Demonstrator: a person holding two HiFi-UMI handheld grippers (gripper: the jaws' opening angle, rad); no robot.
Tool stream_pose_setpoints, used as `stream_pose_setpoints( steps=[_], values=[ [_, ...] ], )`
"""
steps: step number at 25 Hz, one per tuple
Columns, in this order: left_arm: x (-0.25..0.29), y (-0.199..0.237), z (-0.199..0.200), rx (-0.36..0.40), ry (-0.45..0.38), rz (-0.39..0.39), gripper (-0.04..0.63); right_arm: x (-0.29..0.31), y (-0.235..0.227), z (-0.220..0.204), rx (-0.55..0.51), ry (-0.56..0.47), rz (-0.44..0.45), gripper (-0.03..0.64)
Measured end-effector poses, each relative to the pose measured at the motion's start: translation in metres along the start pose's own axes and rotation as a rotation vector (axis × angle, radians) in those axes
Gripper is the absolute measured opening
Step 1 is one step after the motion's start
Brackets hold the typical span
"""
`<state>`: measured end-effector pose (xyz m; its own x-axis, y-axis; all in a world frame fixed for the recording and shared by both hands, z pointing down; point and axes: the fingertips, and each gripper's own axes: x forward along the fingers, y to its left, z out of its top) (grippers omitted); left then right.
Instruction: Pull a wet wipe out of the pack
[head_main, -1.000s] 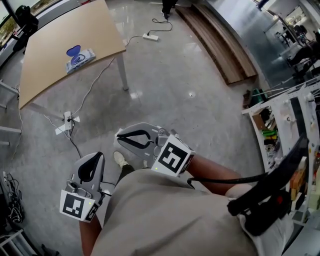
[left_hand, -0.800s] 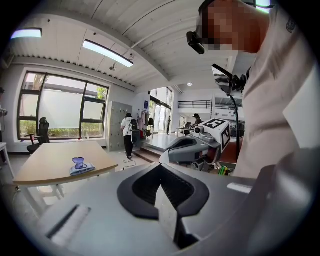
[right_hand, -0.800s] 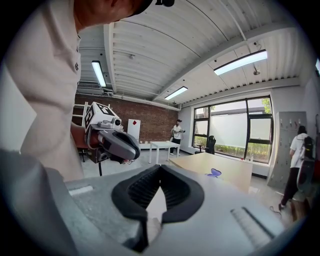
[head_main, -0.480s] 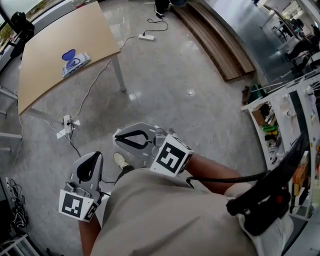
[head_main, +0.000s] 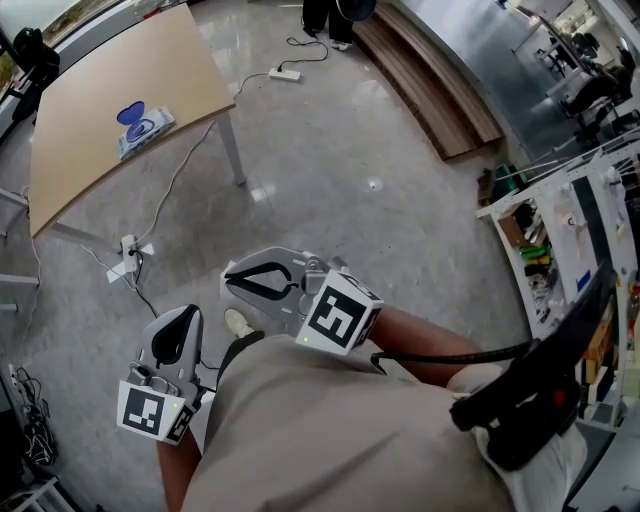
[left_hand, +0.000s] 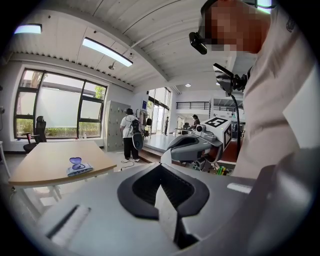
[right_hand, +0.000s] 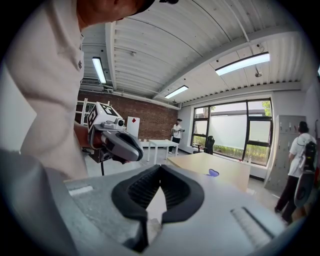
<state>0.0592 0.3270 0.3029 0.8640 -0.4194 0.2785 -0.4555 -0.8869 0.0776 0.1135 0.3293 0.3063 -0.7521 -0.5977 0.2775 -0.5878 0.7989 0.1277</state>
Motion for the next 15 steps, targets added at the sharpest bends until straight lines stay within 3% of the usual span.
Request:
stream_pose_setpoints(
  steps=[15],
  values=[
    [-0.011, 0.101, 0.004, 0.003, 0.005, -0.059, 0.006, 0.088, -0.034, 0.030, -0.011, 0.040, -0.031, 0.003]
  ],
)
